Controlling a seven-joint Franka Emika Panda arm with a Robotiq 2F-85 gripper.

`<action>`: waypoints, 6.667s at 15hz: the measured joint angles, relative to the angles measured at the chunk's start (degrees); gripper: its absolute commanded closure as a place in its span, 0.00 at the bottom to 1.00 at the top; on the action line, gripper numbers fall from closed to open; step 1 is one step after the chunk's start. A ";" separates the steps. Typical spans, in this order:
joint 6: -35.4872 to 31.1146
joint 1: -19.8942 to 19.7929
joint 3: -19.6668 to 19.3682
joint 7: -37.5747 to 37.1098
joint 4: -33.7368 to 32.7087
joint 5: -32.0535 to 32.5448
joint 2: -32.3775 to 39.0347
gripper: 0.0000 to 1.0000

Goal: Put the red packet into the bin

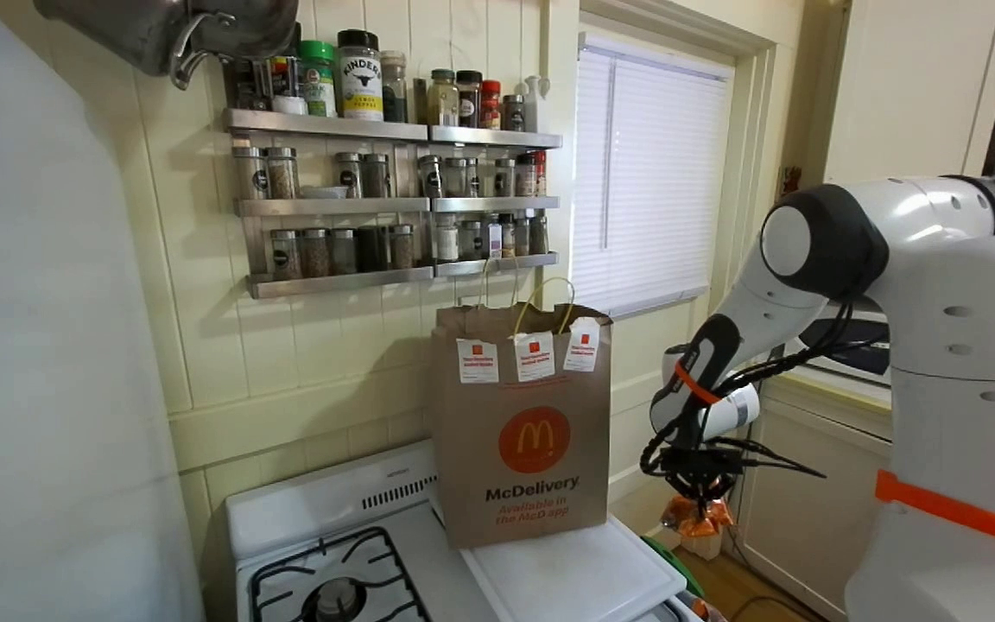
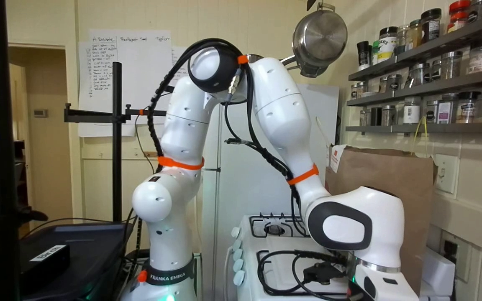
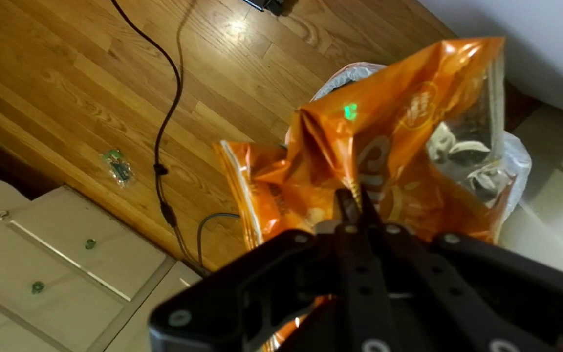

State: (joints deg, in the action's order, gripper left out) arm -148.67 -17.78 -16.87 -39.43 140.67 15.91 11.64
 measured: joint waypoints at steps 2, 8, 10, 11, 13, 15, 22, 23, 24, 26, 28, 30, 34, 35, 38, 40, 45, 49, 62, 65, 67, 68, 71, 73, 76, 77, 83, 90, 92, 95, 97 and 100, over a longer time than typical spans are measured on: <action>0.00 0.66 -0.29 0.00 0.00 0.00 -0.13 1.00; 0.17 1.62 -3.36 0.22 -3.22 -1.11 4.82 1.00; 0.18 1.61 -3.90 1.12 -4.87 -2.63 7.78 1.00; 0.18 1.61 -3.99 1.87 -5.68 -3.69 9.27 1.00; 0.18 1.60 -3.95 4.03 -7.17 -6.26 12.03 1.00; 0.13 1.55 -3.68 7.17 -8.70 -9.09 14.56 1.00; -0.54 1.38 -1.53 15.50 -15.54 -15.63 21.40 1.00; -0.54 1.42 -1.25 15.97 -16.75 -15.73 22.30 1.00; -0.54 1.55 -1.11 16.25 -18.03 -15.74 23.32 1.00; -0.54 2.14 -1.45 16.24 -20.83 -15.71 25.67 0.99; -0.40 3.07 -2.40 15.92 -23.55 -15.71 28.13 0.99; -0.40 3.45 -2.78 15.82 -24.89 -15.71 29.55 1.00; -0.42 3.46 -2.99 15.93 -25.32 -15.71 30.16 1.00; -0.42 3.29 -2.97 16.01 -25.51 -15.77 30.47 1.00; -0.46 2.42 -2.61 16.74 -26.84 -16.53 32.02 1.00; -0.50 1.66 -1.99 17.70 -27.96 -17.38 33.05 0.95; -0.52 0.63 -1.05 18.94 -30.14 -18.51 35.20 0.56; -0.52 0.27 -0.83 19.75 -31.31 -19.19 36.31 0.27; -0.53 -0.26 -0.66 20.57 -33.35 -19.88 38.17 0.00; -0.53 -0.29 -0.71 20.57 -33.53 -19.88 38.29 0.00; -0.53 -0.28 -0.94 20.57 -33.53 -19.88 38.26 0.00; -0.53 -0.25 -1.19 20.57 -33.53 -19.88 38.18 0.00; -0.52 0.10 -2.72 20.57 -33.32 -19.80 37.31 0.00; -0.46 0.58 -4.24 20.58 -32.76 -19.58 36.23 0.00; 0.12 0.84 -5.86 21.48 -31.42 -19.00 33.90 0.00; 0.51 0.86 -6.25 22.01 -30.89 -18.73 33.01 0.00; 5.61 0.88 -7.01 26.05 -28.14 -16.05 27.50 0.00; 13.30 1.65 -6.54 29.09 -24.67 -11.06 21.57 0.00; 13.81 1.97 -6.19 29.88 -23.27 -9.64 19.96 0.00; 13.71 2.36 -5.32 31.13 -20.76 -7.94 17.38 0.00; 13.26 2.44 -4.54 32.44 -18.81 -7.62 15.17 0.00; 12.42 2.12 -3.36 35.03 -15.82 -7.95 11.40 0.00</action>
State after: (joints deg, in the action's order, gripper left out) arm -136.25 -15.66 -20.23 -4.40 124.85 7.97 23.04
